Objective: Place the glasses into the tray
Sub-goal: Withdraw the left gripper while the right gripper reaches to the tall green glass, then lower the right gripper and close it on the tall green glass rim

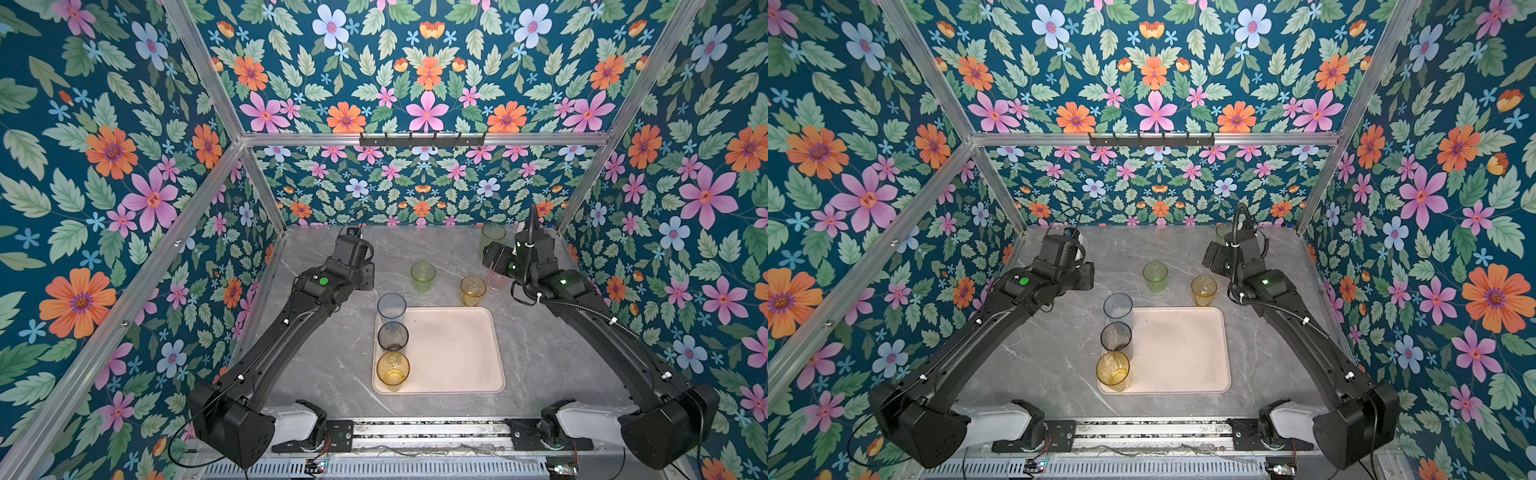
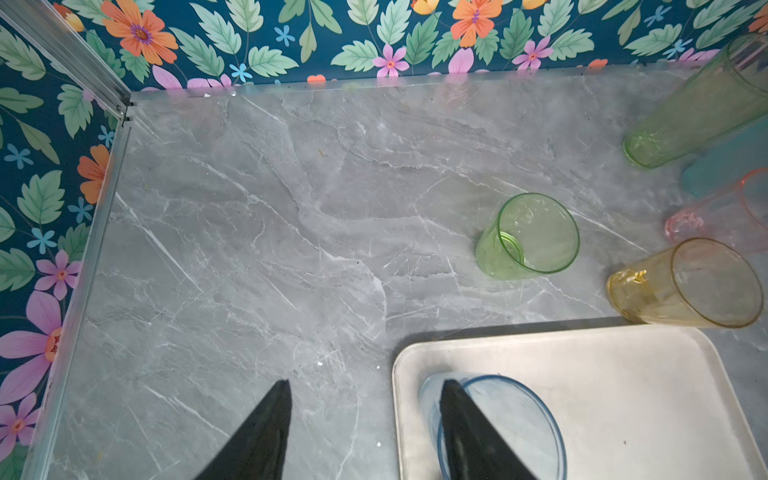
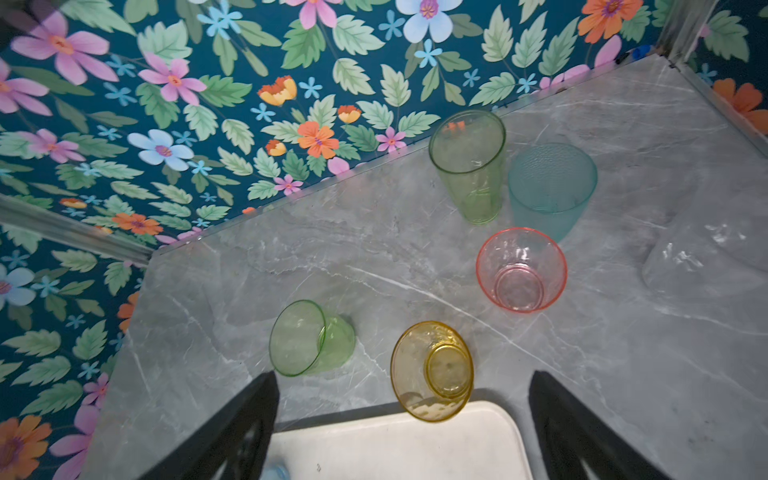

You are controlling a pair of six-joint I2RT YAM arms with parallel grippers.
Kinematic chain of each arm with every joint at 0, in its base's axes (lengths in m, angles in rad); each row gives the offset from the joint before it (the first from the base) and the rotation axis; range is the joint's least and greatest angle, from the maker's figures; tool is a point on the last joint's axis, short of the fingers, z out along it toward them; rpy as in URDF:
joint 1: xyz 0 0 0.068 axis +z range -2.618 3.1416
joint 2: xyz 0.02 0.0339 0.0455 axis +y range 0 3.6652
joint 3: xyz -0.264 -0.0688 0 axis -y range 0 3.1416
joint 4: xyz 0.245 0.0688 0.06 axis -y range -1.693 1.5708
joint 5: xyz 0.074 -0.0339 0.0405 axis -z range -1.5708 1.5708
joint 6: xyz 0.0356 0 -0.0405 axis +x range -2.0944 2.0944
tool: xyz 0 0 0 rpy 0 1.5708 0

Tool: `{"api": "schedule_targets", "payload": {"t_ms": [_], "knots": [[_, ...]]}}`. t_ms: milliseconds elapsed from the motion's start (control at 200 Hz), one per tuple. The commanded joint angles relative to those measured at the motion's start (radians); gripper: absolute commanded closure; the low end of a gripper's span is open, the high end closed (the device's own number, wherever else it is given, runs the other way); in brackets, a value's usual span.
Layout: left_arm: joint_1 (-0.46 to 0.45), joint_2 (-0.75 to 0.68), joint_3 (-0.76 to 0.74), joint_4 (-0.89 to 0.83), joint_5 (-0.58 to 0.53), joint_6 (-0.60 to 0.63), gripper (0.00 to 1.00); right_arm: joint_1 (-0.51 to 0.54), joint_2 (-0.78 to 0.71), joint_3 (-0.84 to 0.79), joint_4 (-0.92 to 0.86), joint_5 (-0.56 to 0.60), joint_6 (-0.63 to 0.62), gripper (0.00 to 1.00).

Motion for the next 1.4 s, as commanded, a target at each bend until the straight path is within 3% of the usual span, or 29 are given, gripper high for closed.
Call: {"api": "schedule_targets", "payload": {"t_ms": [0, 505, 1060, 1395], "knots": [[0.014, 0.014, -0.003, 0.065, 0.034, 0.02, 0.4, -0.038, 0.047, 0.043, -0.01, 0.004, -0.015, 0.05], [0.03, 0.108, 0.03, 0.064, 0.059, 0.019, 0.4, -0.277, 0.512, 0.46, -0.135, -0.182, -0.057, 0.19], [0.035, 0.149, 0.028, 0.055, 0.073, 0.02, 0.4, -0.303, 0.926, 1.015, -0.422, -0.187, -0.13, 0.3], [0.042, 0.14, 0.001, 0.067, 0.077, 0.022, 0.4, -0.317, 1.067, 1.181, -0.476, -0.203, -0.135, 0.4]]}}
